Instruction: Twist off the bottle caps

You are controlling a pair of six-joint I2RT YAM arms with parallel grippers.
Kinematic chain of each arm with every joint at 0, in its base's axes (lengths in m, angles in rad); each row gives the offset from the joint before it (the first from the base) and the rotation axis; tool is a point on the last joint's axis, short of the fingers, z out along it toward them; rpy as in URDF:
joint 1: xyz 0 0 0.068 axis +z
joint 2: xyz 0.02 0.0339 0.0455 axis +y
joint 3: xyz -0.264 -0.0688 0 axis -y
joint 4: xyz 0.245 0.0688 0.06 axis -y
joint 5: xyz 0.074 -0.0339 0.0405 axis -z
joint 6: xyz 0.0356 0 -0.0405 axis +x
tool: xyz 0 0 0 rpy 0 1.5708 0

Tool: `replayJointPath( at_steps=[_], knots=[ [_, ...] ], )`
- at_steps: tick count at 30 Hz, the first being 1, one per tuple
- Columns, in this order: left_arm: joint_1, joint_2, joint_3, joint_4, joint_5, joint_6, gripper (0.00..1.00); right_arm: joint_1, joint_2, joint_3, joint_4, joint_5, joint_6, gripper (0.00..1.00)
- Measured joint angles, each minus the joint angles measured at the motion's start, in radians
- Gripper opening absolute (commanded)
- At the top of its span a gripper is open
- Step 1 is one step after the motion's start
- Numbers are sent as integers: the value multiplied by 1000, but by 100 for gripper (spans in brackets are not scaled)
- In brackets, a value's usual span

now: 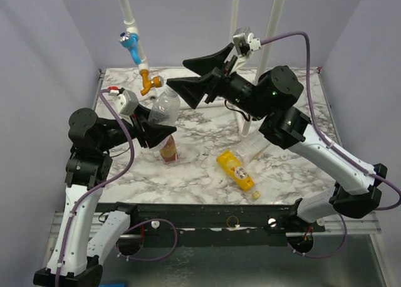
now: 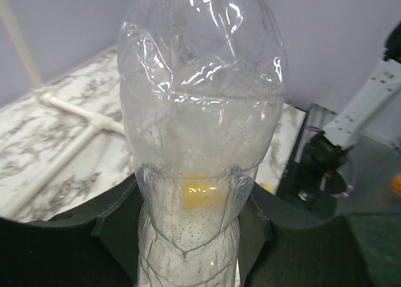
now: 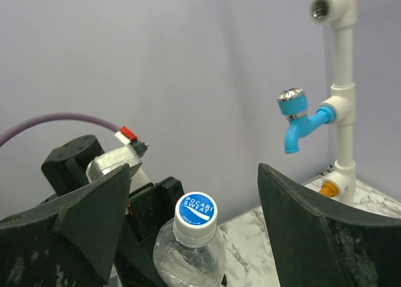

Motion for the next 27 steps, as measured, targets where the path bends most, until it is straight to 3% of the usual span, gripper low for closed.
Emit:
replayJointPath(
  at_steps=[7,15,17,22,27],
  knots=[
    [0,-11,-4,0,-154,91,0,-1,106,211,-183,74,27,75],
    [0,-14,-6,0,-198,121,0,-1,152,219,-286,77,53,60],
    [0,-15,-6,0,-201,124,0,-1,154,219,-289,73,59,52],
    [0,-14,-6,-2,-203,126,0,-1,153,211,-279,58,76,20],
    [1,-13,-6,-11,-174,105,0,0,128,149,-223,47,76,3]
  ],
)
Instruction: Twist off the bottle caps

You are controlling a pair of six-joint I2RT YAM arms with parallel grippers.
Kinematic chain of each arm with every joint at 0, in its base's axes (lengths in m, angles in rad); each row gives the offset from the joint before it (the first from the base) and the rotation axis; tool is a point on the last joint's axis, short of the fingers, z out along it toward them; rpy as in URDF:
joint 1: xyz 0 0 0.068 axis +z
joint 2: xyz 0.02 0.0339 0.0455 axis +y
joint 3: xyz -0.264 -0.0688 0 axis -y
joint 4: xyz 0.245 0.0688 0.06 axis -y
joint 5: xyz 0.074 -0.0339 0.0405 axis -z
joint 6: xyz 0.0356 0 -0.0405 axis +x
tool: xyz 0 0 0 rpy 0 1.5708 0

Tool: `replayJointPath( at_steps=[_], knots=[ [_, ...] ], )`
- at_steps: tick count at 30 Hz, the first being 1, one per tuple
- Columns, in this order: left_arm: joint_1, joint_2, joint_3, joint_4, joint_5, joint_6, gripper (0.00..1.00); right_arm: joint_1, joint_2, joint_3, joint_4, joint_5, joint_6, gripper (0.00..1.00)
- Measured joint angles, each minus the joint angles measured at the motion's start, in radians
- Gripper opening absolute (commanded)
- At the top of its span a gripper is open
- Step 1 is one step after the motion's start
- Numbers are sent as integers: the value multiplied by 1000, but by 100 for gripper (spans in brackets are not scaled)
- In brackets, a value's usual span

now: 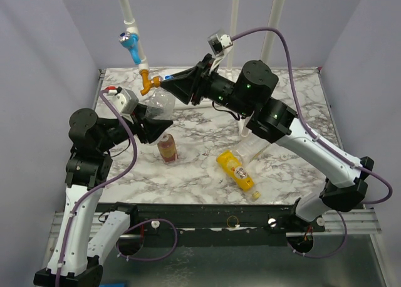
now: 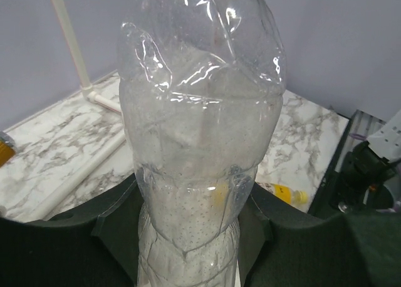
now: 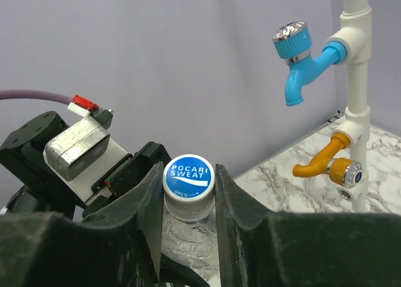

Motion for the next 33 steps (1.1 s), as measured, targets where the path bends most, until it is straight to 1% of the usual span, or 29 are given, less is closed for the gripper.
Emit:
replayJointPath(
  at_steps=[2,4,6,10,13,17,18,19,20,21,22,24,26,30,33],
  knots=[
    [0,5,0,-1,27,-16,0,0,-24,-40,31,-19,-7,2],
    [0,16,6,1,83,-51,0,-3,-58,-88,68,-52,-23,2],
    [0,37,30,4,172,-104,0,-5,-101,-139,114,-103,-44,1],
    [-4,63,84,23,342,-186,0,-9,-182,-216,205,-264,-80,1],
    [-9,66,108,42,461,-236,0,-10,-211,-245,263,-401,-90,1],
    [-11,65,117,55,562,-277,0,-14,-212,-253,310,-535,-97,1],
    [-11,66,117,56,581,-285,0,-16,-212,-255,314,-556,-98,8],
    [-11,66,117,56,594,-291,0,-16,-212,-257,319,-570,-99,24],
    [-11,66,117,56,599,-294,0,-17,-212,-258,322,-578,-103,51],
    [-11,66,117,56,604,-296,0,-17,-212,-258,322,-579,-106,66],
    [-11,66,117,56,604,-298,0,-16,-213,-258,319,-570,-113,76],
    [-8,66,116,54,570,-307,0,-13,-214,-258,304,-529,-122,83],
    [-4,63,105,51,517,-296,0,-5,-220,-258,292,-426,-134,87],
    [-1,33,62,40,344,-216,0,-1,-224,-234,252,-218,-139,87],
    [-1,5,32,32,224,-130,0,-2,-166,-101,153,-111,-130,87]
  ],
)
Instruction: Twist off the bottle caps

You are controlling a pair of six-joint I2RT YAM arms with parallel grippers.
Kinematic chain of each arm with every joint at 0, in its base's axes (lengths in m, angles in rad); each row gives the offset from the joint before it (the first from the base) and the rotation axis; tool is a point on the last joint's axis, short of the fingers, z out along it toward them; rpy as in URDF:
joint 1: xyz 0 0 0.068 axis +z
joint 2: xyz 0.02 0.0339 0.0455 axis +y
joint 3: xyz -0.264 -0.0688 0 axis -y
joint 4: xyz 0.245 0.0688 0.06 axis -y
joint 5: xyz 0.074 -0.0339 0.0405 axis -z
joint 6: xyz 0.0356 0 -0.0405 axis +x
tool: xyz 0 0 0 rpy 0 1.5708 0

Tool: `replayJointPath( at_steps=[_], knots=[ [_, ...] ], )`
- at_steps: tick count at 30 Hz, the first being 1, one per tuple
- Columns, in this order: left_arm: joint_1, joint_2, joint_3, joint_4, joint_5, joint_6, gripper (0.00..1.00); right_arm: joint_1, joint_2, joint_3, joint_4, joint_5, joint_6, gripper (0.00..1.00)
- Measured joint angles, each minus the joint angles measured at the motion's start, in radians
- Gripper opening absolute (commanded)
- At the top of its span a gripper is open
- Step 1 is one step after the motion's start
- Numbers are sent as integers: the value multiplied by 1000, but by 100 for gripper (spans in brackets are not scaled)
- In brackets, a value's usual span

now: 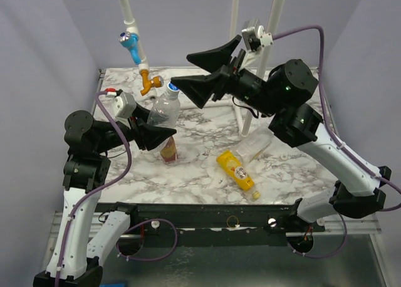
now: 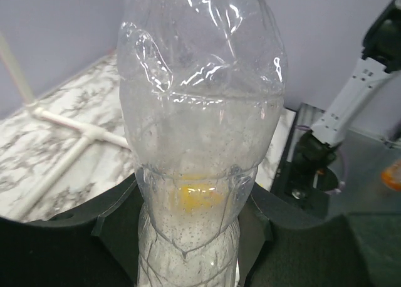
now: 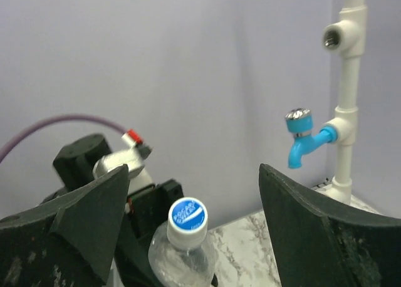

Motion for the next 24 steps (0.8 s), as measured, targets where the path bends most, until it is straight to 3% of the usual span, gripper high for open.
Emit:
replayJointPath(
  at_steps=[5,13,24],
  knots=[
    [0,-18,-15,-8,-127,105,0,0,148,241,-172,109,10,83],
    [2,-24,-42,-28,-198,178,0,-2,185,209,-244,166,39,77],
    [2,-25,-53,-28,-209,201,0,-5,159,124,-156,119,102,73]
  ],
)
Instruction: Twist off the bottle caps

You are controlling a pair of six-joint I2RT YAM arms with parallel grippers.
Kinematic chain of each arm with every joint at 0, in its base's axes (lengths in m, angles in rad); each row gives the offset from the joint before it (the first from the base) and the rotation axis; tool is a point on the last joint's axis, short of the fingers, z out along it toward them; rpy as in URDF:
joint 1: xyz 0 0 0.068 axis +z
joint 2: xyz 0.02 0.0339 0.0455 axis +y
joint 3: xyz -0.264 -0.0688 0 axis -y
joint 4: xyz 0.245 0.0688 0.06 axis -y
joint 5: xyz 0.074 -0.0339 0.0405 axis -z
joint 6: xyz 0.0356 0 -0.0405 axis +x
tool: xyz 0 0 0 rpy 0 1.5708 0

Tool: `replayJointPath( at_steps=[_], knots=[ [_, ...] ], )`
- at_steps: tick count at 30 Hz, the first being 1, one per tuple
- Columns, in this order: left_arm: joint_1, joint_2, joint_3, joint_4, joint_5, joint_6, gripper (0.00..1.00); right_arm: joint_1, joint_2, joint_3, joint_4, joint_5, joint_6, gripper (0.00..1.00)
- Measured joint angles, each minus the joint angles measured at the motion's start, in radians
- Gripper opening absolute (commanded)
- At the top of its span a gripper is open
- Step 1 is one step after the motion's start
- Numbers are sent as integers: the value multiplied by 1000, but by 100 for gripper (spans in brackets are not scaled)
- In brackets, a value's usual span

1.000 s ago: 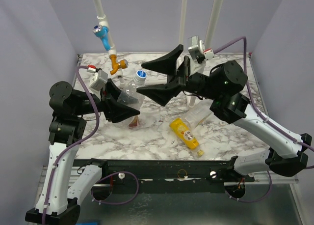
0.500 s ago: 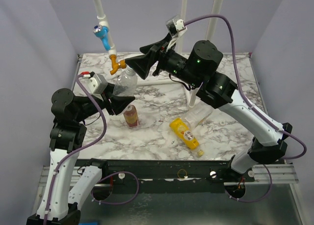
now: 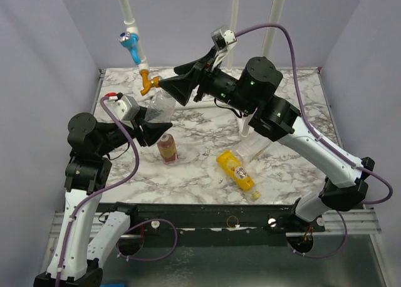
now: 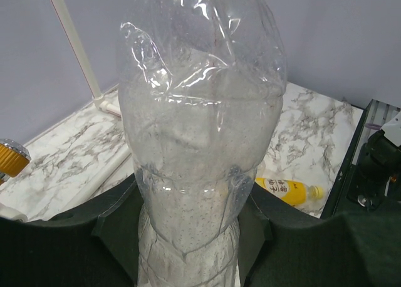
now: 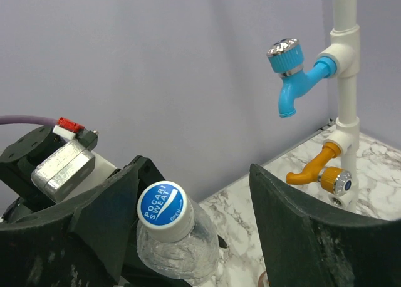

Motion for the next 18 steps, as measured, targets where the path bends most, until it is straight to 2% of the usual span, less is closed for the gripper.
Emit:
replayJointPath(
  at_steps=[6,18],
  knots=[
    [0,2,0,2,-3,0,0,1,3,-9,0,-56,21,65],
    [0,5,0,3,-3,-2,0,1,6,-9,0,-98,36,14]
  ],
)
